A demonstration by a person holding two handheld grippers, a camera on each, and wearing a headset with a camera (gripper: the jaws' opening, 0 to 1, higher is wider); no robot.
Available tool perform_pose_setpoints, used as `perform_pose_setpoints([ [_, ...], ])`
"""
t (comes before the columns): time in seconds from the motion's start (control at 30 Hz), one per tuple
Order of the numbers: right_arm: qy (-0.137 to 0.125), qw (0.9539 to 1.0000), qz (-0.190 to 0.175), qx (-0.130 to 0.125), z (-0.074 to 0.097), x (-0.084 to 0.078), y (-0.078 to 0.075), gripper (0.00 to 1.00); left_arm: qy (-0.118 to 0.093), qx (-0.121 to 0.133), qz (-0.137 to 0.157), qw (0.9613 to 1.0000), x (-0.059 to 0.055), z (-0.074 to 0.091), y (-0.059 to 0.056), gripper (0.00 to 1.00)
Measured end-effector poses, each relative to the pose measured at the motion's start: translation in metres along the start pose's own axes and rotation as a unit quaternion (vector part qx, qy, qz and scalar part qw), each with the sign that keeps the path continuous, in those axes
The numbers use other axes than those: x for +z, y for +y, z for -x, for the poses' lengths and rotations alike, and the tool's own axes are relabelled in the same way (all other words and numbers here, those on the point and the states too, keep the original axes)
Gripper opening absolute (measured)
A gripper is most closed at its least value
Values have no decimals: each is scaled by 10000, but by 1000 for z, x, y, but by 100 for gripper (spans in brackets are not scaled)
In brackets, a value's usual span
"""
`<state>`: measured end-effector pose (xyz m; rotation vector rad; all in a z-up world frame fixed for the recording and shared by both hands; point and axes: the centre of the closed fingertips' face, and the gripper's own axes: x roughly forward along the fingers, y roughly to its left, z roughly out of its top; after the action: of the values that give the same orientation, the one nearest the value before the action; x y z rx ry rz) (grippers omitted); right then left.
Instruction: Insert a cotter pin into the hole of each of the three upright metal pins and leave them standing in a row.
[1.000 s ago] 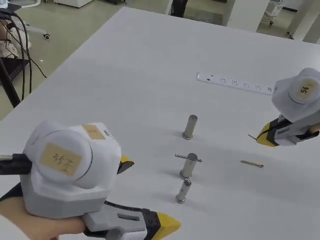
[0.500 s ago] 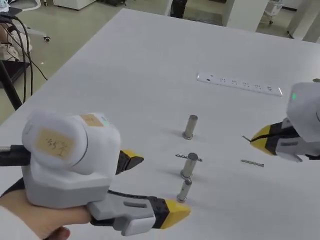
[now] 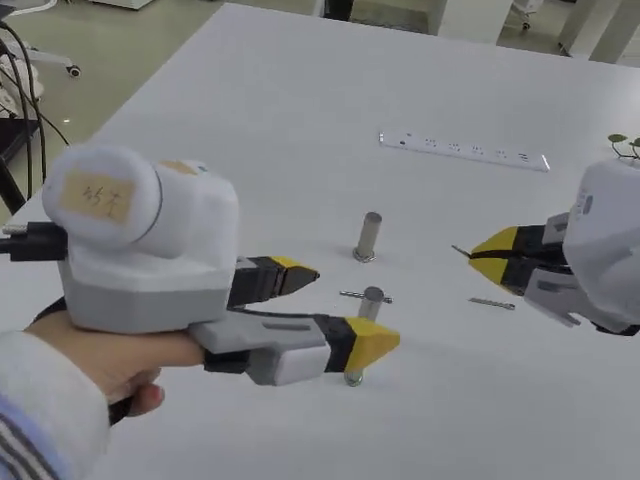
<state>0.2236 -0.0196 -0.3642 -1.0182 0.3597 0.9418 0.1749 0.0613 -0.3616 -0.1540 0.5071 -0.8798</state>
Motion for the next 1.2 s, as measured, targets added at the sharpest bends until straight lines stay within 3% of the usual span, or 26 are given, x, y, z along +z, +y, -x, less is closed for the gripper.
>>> perform_pose_setpoints([
  [0.2,-142,9997,207,-13,6,12,10,0,-163,-237,190,9994,13,-10,-7,42],
  [0.53,-336,9984,452,84,6,33,27,0,-205,-537,159,9982,22,-23,-19,23],
  [0.9,-452,9968,640,186,6,46,37,0,-108,-709,274,9971,20,-27,-22,7],
  [1.2,-528,9964,641,191,9,52,39,0,-100,-711,381,9967,19,-28,-19,0],
])
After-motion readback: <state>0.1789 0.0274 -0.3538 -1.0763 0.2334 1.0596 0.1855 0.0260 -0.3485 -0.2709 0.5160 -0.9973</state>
